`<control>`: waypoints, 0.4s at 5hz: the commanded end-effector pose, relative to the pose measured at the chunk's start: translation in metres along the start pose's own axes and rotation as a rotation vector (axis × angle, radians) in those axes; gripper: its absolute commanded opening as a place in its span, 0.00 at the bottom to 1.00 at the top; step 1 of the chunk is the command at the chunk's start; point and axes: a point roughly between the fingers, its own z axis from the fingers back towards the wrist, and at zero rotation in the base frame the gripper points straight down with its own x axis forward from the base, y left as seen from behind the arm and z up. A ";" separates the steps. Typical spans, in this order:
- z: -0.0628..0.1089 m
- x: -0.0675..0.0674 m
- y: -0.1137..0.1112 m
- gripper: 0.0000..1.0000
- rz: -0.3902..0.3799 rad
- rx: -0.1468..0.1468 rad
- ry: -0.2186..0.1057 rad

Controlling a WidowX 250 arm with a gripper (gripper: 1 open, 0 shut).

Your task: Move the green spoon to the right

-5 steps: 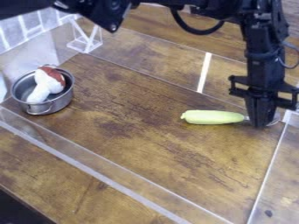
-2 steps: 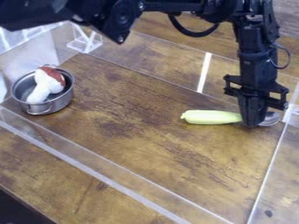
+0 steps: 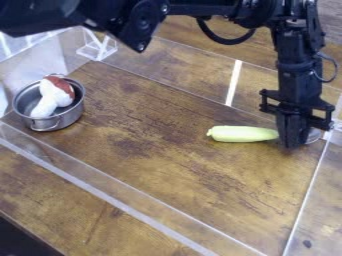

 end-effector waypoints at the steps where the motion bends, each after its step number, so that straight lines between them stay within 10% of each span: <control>1: 0.049 -0.002 -0.020 0.00 -0.072 0.008 -0.094; 2: 0.060 -0.007 -0.020 0.00 -0.093 0.003 -0.091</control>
